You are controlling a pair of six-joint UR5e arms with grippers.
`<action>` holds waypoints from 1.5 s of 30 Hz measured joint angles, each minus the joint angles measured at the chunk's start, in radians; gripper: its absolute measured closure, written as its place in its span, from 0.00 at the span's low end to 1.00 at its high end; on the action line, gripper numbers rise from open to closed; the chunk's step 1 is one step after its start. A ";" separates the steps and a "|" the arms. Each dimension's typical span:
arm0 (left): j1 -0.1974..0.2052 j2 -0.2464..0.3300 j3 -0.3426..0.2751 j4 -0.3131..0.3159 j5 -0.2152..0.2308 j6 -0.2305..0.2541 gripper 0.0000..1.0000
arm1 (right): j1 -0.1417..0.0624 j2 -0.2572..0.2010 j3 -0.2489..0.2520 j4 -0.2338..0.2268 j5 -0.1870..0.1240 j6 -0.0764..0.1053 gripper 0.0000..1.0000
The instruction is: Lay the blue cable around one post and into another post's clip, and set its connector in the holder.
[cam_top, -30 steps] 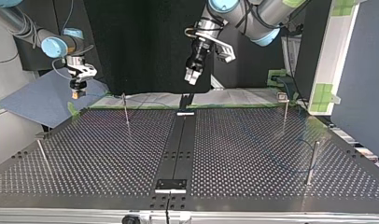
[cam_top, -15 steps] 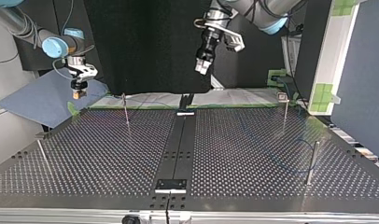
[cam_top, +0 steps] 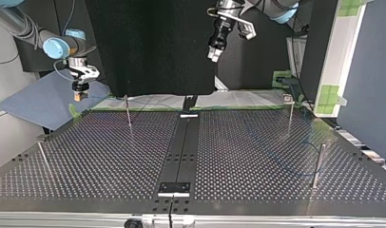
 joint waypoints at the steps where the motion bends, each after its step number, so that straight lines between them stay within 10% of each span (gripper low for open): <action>1: 0.000 0.000 -0.007 0.006 0.004 0.000 0.00 | 0.000 0.000 0.000 -0.001 0.000 0.000 1.00; 28: 0.001 0.001 -0.140 0.203 0.043 -0.021 0.00 | 0.000 -0.008 -0.021 0.004 0.005 -0.029 1.00; 45: 0.002 0.001 -0.136 0.204 0.024 -0.041 0.00 | 0.033 -0.136 -0.016 0.130 0.029 -0.070 1.00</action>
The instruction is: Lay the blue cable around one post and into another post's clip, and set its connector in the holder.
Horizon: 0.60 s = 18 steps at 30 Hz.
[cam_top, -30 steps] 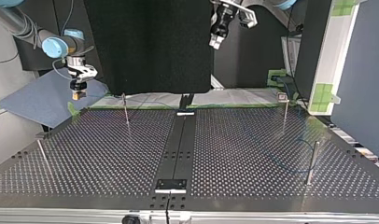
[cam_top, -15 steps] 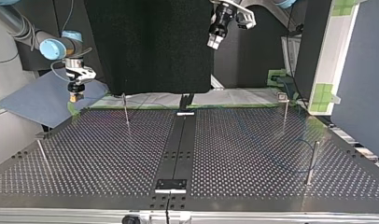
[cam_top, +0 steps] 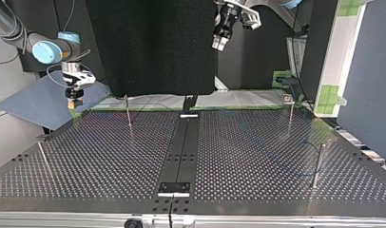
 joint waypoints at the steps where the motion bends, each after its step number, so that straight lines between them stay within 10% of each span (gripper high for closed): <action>1: 0.000 0.000 0.000 0.000 -0.001 -0.002 0.00 | 0.004 -0.009 0.003 0.009 0.001 -0.007 1.00; 18: 0.000 0.000 0.005 -0.004 -0.001 -0.026 0.00 | 0.039 -0.148 0.036 0.148 0.000 0.011 1.00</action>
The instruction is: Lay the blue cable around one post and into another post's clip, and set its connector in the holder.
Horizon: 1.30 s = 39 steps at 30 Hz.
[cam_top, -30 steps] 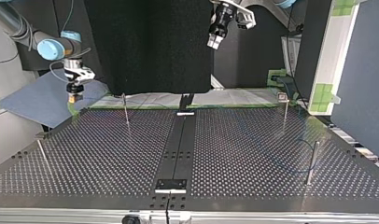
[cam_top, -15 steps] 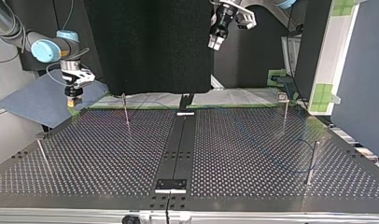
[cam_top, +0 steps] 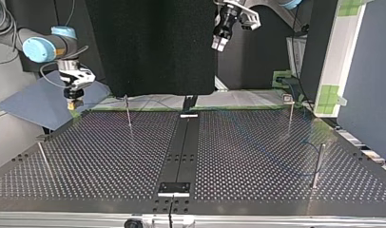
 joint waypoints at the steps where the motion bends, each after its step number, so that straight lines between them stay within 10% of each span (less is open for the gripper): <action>1: 0.000 0.000 0.000 0.000 0.000 0.000 0.00 | 0.001 -0.011 0.000 0.011 -0.005 0.001 1.00; 16: 0.000 0.000 0.014 -0.024 0.000 -0.001 0.00 | -0.028 -0.127 -0.009 0.002 -0.023 0.043 1.00; 25: 0.000 0.000 0.026 -0.044 0.000 -0.001 0.00 | -0.061 -0.201 -0.053 -0.006 -0.062 0.029 1.00; 39: 0.000 0.000 0.040 -0.064 0.001 -0.001 0.00 | -0.120 -0.163 -0.075 -0.004 -0.120 0.010 1.00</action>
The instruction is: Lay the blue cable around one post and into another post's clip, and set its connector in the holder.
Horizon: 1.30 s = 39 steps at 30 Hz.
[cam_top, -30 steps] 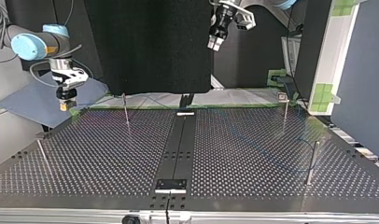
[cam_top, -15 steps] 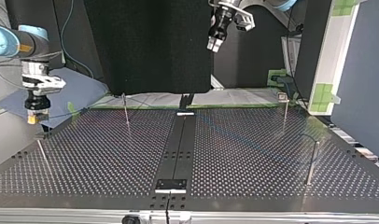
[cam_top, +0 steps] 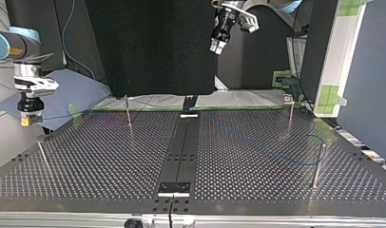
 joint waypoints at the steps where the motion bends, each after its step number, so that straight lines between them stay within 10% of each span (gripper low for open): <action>1: 0.000 0.000 0.000 -0.002 0.000 0.000 0.00 | -0.004 0.003 -0.003 0.003 -0.009 0.000 1.00; 13: 0.000 0.000 0.012 -0.029 0.000 0.000 0.00 | -0.032 0.044 -0.073 0.072 -0.096 -0.013 1.00; 39: 0.000 0.000 0.022 -0.057 -0.016 -0.009 0.00 | -0.051 0.061 -0.134 0.098 -0.143 -0.019 1.00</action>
